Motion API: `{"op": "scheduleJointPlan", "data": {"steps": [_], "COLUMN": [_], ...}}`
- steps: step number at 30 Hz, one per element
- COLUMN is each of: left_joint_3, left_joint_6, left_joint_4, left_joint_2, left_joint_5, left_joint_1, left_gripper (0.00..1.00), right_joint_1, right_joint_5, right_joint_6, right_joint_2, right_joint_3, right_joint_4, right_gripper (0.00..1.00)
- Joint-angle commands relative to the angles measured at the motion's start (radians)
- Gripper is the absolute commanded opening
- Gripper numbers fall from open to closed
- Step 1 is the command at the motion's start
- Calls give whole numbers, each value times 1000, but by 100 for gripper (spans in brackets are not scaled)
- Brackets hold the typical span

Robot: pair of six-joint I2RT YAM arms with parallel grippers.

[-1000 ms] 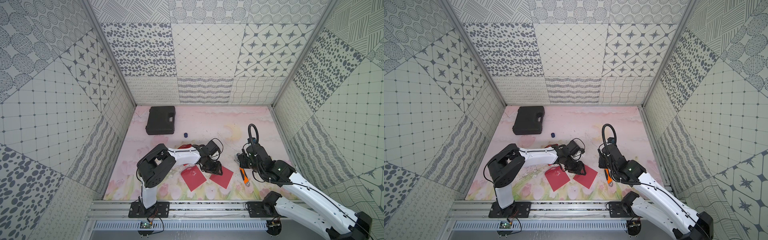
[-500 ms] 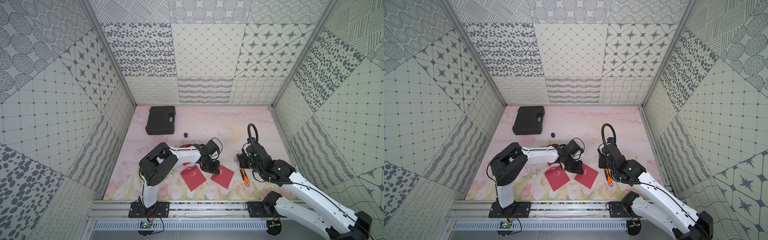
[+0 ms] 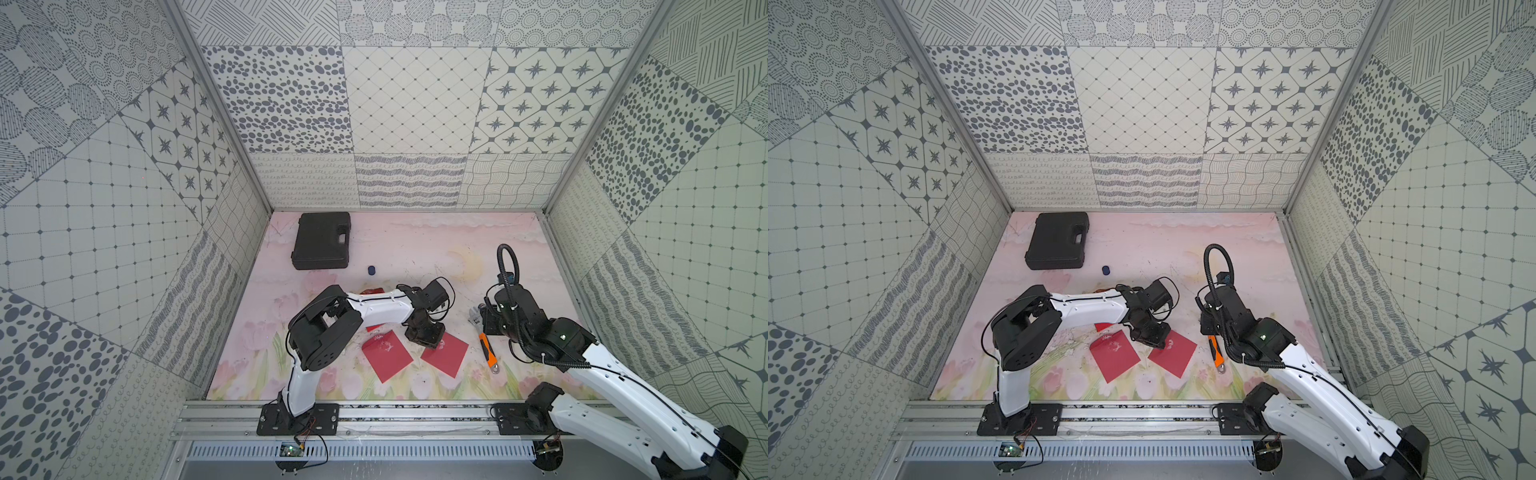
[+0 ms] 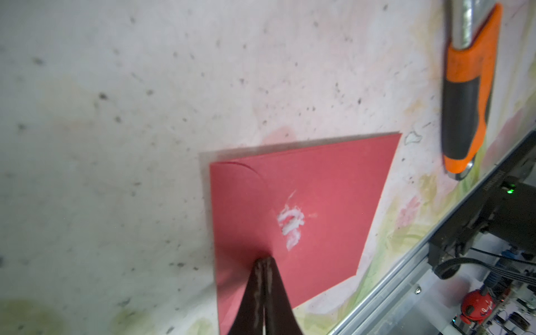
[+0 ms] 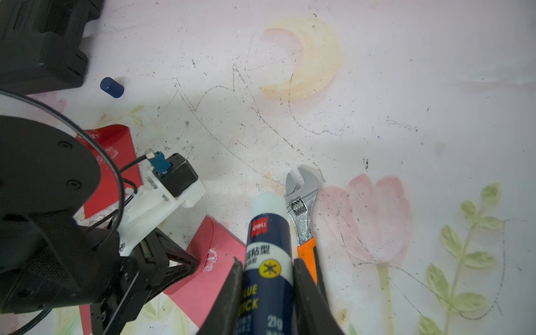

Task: Seal the envelope with a glue stick
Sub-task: Seal the envelope at the center of the board.

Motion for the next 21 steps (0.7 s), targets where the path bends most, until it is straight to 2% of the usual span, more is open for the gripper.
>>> {"op": "scheduleJointPlan", "data": {"steps": [1,7,15,21], "left_joint_3": [20,50,117,124], "left_joint_6": [33,-16,-77,-84], "left_joint_4": [-205,-240,-345,-350], "left_joint_2": [69,91,164,166], "left_joint_5": [-299,-365,-483,-490], "left_joint_1": [-46,-80,-147,-162], "left_gripper": [7,12,3,4], "right_joint_1": [-7,-16,-20,-22], "right_joint_5": [50,51,48,37], "right_joint_6": [-43,-72,-106,-116], "right_joint_2": [-29,-41,-71,-75], "right_joint_3": [40,41,35,33], "right_joint_4": [-6,-5,-4,7], "right_gripper": [0,0,0,0]}}
